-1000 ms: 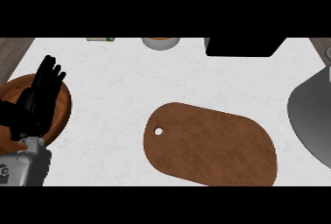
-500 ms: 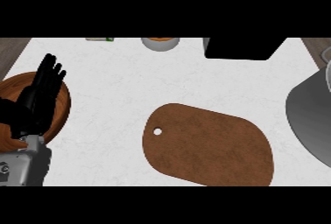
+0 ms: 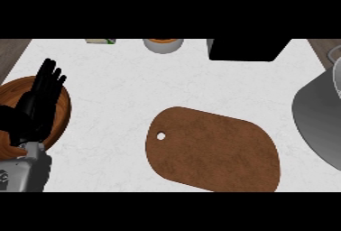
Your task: Pick the bell pepper from the cutting board and place it in the pot
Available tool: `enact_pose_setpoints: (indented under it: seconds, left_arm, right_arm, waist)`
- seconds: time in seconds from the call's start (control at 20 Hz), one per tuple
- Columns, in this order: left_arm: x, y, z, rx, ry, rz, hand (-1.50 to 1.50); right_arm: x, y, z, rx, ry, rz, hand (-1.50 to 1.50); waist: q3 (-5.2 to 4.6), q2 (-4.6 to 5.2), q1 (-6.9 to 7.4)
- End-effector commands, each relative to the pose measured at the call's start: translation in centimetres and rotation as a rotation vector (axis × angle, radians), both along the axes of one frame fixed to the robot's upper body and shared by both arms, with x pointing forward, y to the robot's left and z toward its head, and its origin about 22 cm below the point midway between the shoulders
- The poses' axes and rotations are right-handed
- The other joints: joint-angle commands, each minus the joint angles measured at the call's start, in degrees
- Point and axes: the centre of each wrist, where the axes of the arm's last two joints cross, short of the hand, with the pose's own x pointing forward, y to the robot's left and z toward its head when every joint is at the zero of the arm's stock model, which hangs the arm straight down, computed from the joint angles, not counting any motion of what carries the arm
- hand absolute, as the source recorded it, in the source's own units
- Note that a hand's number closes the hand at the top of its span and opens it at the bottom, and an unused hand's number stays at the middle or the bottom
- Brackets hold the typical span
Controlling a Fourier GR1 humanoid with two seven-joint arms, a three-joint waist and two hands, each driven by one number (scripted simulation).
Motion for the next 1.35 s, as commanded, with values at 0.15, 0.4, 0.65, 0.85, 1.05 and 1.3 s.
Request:
enact_pose_setpoints:
  seconds: [0.15,0.4,0.65,0.85,1.05,1.3]
  left_arm:
    - [-0.9,-0.2,-0.9,-0.009,0.004,0.004,0.0]
    - [-0.5,0.0,-0.4,-0.018,0.017,-0.001,0.0]
    - [-0.3,0.0,0.0,0.001,0.01,0.004,0.0]
    - [-1.1,0.9,-1.4,-0.002,0.009,-0.005,0.0]
    - [0.8,0.1,1.3,-0.002,0.002,0.003,0.0]
    - [-0.1,-0.1,0.8,-0.007,0.004,-0.002,0.0]
  right_arm:
    - [-2.2,-3.1,-2.0,0.269,-0.189,-0.014,-1.5]
    - [-5.7,-7.0,-1.0,0.275,-0.204,-0.005,-1.5]
    - [-9.6,-10.7,1.0,0.284,-0.204,0.013,-1.5]
    - [-12.3,-12.2,-0.6,0.299,-0.184,0.039,-1.5]
    - [-12.9,-13.7,0.5,0.277,-0.183,0.042,-1.5]
    - [-15.8,-15.4,1.8,0.297,-0.14,0.04,-1.5]
  waist:
    - [2.43,1.07,0.14]
    - [2.45,1.19,-0.08]
    - [2.49,1.13,-0.2]
    - [2.44,1.22,0.25]
    - [2.49,1.33,0.54]
    - [2.46,1.21,0.52]
